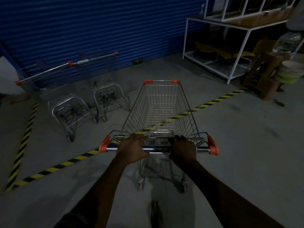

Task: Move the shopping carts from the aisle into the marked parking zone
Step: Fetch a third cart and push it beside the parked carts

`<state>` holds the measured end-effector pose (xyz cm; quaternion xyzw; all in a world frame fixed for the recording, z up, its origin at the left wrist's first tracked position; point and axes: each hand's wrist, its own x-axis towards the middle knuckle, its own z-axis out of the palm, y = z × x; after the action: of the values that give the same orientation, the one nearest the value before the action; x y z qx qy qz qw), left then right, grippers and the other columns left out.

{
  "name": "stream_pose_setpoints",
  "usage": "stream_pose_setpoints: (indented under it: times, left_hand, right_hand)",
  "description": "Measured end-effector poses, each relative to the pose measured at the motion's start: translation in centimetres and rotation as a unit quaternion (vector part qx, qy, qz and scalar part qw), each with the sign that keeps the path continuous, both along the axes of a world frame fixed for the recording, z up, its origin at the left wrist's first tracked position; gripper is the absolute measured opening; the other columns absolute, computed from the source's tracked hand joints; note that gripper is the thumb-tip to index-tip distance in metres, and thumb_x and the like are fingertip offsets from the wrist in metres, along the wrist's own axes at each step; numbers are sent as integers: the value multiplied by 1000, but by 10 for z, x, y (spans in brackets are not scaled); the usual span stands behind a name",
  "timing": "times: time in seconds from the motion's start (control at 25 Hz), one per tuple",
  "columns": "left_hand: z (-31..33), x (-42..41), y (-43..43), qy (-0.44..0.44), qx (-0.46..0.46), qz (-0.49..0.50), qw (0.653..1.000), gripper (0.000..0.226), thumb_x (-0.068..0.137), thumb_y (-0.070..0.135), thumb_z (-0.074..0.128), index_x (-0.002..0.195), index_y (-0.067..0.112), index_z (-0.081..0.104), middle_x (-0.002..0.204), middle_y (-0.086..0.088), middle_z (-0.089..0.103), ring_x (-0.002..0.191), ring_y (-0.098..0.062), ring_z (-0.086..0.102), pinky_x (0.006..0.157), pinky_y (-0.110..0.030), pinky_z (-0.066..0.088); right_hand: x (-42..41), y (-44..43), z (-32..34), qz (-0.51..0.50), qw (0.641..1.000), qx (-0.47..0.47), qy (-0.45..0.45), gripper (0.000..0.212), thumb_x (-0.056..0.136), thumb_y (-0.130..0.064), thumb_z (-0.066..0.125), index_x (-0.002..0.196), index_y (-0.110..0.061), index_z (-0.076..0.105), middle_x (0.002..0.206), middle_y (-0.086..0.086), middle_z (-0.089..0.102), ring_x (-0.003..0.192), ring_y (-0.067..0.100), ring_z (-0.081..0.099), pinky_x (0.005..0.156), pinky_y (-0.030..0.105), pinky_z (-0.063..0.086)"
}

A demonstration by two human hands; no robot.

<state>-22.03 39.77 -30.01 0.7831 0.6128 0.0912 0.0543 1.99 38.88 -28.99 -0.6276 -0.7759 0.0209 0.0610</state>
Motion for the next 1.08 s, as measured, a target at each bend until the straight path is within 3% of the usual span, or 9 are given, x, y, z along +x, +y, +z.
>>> stream_pose_setpoints:
  times: [0.16,0.24,0.36,0.44,0.52,0.6,0.76,0.92,1.08]
  left_hand:
    - [1,-9,104,-13,1,-16,1000,80,72,63,70,145,38,52,152,13,49,138,-11,47,112,-29,36]
    - [1,-14,151,-17,3,-27,999,78,69,64,65,143,41,54,149,14,52,135,-11,50,109,-28,39]
    - [0,-20,220,-18,14,-42,999,79,65,67,56,139,39,58,143,13,58,129,-12,56,105,-31,46]
    - [-2,-24,263,-37,31,-52,997,77,63,62,65,135,34,64,138,9,63,125,-15,60,104,-32,48]
    - [-3,-25,307,-43,45,-55,997,77,60,55,79,132,31,67,134,7,66,122,-15,63,102,-33,49]
    - [-5,-21,349,-47,47,-49,997,78,55,51,86,129,29,70,131,5,68,118,-17,66,99,-34,52]
    - [0,-4,433,-40,30,-27,998,79,61,59,71,133,29,66,138,6,64,125,-16,61,103,-34,48]
    - [6,12,524,-35,-26,-21,999,86,69,58,70,149,37,46,153,11,47,139,-13,46,112,-32,39]
    - [2,19,609,-6,-19,31,999,92,71,59,74,152,40,34,159,2,39,141,-24,43,108,-57,42]
  right_hand:
    - [-8,91,-5,-20,997,75,19,31,76,-12,68,106,-13,74,104,9,72,98,35,68,81,44,52]
    - [-15,130,-10,-46,992,112,36,34,73,-16,72,107,-13,72,107,10,70,102,36,64,89,50,45]
    - [-28,187,-8,-63,992,97,40,58,73,-54,73,122,-23,66,130,7,61,124,34,53,103,62,30]
    - [-30,225,-4,-45,996,65,44,76,71,-81,58,129,-32,61,140,2,55,135,32,45,108,65,22]
    - [-27,265,-3,-18,997,56,50,83,76,-94,36,132,-38,60,150,0,49,145,31,35,113,66,14]
    - [-22,310,-3,-2,997,57,48,80,83,-91,18,128,-43,63,153,-1,47,149,31,29,114,68,12]
    - [-6,408,-7,-12,998,42,36,68,89,-85,19,110,-45,70,149,-6,51,144,27,33,111,64,15]
    - [17,514,-7,16,998,39,45,84,86,-90,4,109,-44,71,143,-10,54,138,26,40,110,64,14]
    - [15,608,0,0,999,-13,37,68,87,-85,24,113,-41,69,143,-7,54,139,28,39,109,69,8]
